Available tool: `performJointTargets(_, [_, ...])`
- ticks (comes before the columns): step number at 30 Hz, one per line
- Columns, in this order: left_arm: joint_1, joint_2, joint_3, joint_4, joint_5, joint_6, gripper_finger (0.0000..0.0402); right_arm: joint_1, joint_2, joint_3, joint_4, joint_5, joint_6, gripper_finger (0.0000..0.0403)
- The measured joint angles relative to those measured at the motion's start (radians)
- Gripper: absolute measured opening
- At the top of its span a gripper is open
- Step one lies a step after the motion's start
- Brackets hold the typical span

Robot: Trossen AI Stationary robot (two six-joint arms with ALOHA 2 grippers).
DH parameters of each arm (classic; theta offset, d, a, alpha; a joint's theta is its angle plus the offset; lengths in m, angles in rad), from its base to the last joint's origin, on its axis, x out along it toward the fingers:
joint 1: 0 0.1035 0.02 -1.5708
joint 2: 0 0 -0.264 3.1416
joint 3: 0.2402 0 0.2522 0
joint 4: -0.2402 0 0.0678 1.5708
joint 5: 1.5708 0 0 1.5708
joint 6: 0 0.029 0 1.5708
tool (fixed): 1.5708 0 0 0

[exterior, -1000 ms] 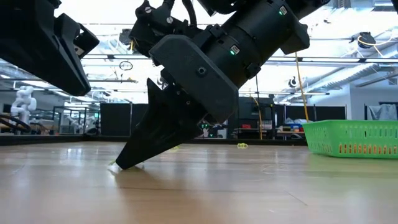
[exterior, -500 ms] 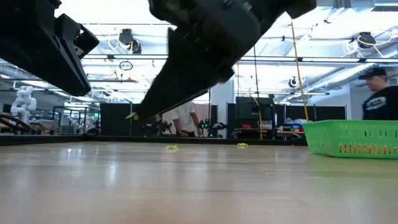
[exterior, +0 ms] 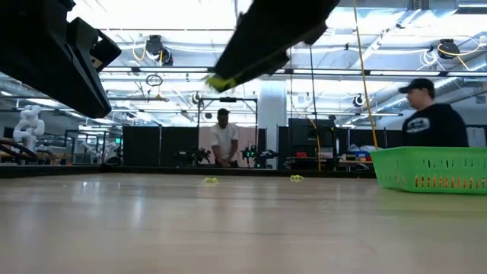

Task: Sort Halloween decoration
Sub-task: Put the green spider toy into the yellow bin

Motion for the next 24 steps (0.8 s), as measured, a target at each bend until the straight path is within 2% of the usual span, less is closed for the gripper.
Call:
performJointTargets(5, [0.000,0.000,0.000,0.000,0.000,0.000,0.0008,0.022,-0.033,0.000,-0.074,0.006,0.002,0.0116])
performJointTargets(8, [0.000,0.000,0.000,0.002,0.000,0.000,0.0008,0.038,-0.033,-0.007,-0.080,0.088,-0.004,0.0116])
performJointTargets(12, [0.000,0.000,0.000,0.004,0.000,0.000,0.0008,0.039,-0.034,-0.101,0.071,0.160,-0.004,0.0116])
performJointTargets(19, [0.000,0.000,0.000,0.008,0.000,0.000,0.0008,0.039,-0.033,-0.251,0.386,0.186,-0.005,0.0116])
performJointTargets(24, [-0.002,0.000,0.000,0.008,0.000,0.000,0.0008,0.039,-0.041,-0.274,0.433,0.185,-0.012,0.0116])
